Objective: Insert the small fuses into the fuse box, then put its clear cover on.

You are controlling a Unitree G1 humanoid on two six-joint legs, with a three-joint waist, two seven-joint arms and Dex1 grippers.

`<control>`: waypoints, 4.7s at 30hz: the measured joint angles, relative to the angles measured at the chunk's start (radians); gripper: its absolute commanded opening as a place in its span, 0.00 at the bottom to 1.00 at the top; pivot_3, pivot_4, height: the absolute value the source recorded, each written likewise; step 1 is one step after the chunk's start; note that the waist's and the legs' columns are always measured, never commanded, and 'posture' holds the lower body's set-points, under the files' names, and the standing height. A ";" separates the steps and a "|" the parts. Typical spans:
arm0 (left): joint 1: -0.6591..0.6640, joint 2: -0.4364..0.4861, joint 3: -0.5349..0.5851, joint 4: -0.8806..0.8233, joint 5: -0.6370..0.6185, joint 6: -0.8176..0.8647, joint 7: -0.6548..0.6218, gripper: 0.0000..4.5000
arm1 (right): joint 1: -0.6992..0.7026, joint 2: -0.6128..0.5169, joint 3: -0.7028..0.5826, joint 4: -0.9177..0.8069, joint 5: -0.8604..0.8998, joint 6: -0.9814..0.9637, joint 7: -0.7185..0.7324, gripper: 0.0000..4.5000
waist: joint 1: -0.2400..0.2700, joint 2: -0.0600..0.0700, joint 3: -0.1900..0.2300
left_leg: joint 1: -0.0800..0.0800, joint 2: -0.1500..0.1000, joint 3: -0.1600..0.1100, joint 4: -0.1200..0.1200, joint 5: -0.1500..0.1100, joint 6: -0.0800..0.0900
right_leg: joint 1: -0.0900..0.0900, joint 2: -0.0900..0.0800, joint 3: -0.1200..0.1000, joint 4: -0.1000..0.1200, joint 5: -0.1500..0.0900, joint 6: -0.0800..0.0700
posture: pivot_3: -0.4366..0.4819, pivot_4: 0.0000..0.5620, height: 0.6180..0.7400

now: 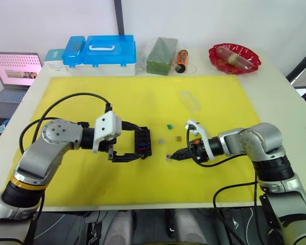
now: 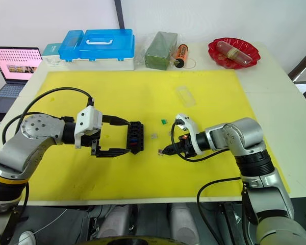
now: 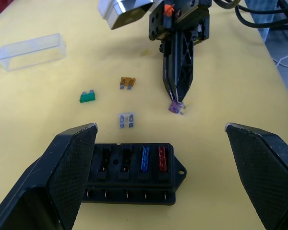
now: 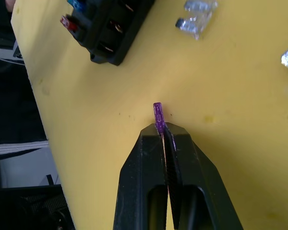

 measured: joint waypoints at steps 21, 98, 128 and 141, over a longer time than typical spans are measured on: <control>0.020 0.032 0.015 0.207 0.046 -0.071 -0.025 1.00 | -0.303 0.074 0.336 0.044 -0.246 -0.551 0.162 0.00 | -0.001 0.001 0.000 | 0.000 0.000 0.000 0.000 0.000 0.000 | -0.001 0.000 0.000 0.000 0.000 0.000 | 0.48 0.27 1.00; 0.038 0.020 0.009 0.197 0.048 -0.070 -0.018 1.00 | -0.206 0.104 0.341 0.058 -0.424 -0.657 0.243 0.00 | -0.001 0.001 0.000 | 0.000 0.000 0.000 0.000 0.000 0.000 | -0.001 0.000 0.000 0.000 0.000 0.000 | 0.48 0.27 1.00; 0.038 0.011 0.009 0.195 0.052 -0.069 -0.003 1.00 | -0.212 0.124 0.364 0.041 -0.496 -0.648 0.245 0.00 | -0.001 0.001 0.000 | 0.001 0.000 0.000 0.000 0.000 0.000 | 0.000 0.000 0.000 0.001 0.000 -0.001 | 0.48 0.27 1.00; 0.038 0.000 0.008 0.194 0.056 -0.069 -0.003 1.00 | -0.222 0.124 0.344 0.039 -0.478 -0.610 0.232 0.28 | -0.001 0.001 0.000 | 0.001 0.000 0.000 0.000 0.000 0.000 | 0.000 0.000 0.000 0.000 0.000 0.000 | 0.48 0.27 1.00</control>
